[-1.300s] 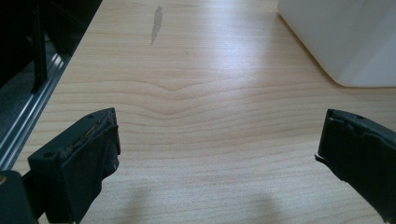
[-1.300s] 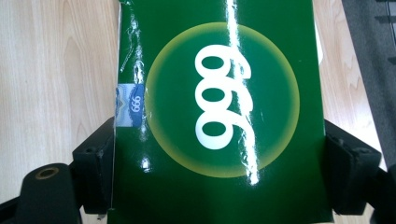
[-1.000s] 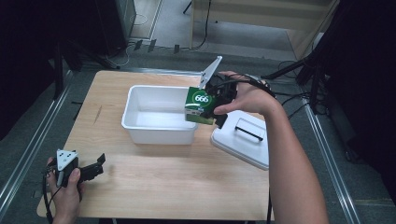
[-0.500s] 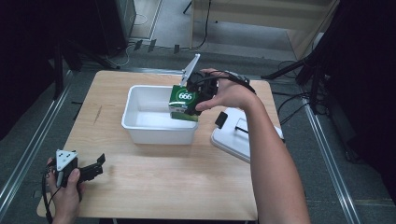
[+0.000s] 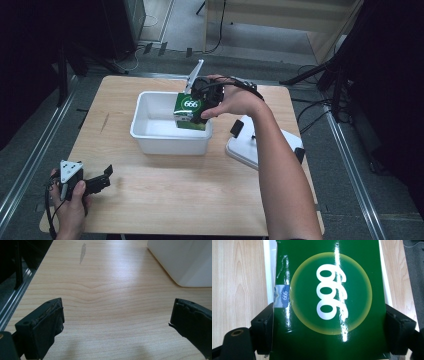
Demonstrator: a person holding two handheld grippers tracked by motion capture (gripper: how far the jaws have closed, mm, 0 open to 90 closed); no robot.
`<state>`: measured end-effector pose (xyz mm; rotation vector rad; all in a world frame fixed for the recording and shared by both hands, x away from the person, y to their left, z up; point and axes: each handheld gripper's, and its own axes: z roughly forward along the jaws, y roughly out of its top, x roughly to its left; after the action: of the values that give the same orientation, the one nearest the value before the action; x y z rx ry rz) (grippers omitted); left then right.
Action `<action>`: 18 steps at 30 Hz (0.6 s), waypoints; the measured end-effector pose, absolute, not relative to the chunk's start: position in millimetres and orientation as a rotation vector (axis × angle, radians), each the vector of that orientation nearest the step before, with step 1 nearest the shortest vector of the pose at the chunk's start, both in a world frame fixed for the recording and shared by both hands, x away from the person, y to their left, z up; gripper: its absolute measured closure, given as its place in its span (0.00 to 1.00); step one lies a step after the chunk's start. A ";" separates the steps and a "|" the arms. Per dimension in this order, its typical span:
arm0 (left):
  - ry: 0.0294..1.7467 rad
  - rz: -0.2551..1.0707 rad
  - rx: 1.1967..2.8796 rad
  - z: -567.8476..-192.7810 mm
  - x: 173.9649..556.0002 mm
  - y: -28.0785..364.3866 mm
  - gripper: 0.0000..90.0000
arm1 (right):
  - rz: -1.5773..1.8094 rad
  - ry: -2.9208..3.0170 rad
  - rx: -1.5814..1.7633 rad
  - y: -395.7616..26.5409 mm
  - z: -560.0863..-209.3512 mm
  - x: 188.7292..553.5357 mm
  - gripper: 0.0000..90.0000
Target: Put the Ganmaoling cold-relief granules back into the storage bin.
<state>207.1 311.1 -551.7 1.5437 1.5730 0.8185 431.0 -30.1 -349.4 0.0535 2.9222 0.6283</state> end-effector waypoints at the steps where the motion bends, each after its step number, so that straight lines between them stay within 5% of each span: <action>1: 1.573 0.818 1.546 -551.6 207.1 311.0 0.00 | 0.623 2.923 0.055 -29.8 -349.8 430.9 0.18; 18: 1.573 0.821 1.547 -551.5 207.0 310.5 0.00 | 0.603 2.925 0.066 -29.7 -364.8 435.0 0.18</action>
<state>207.0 310.5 -551.5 1.5468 1.5733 0.8213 435.0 -29.7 -364.8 0.0658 2.9251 0.6030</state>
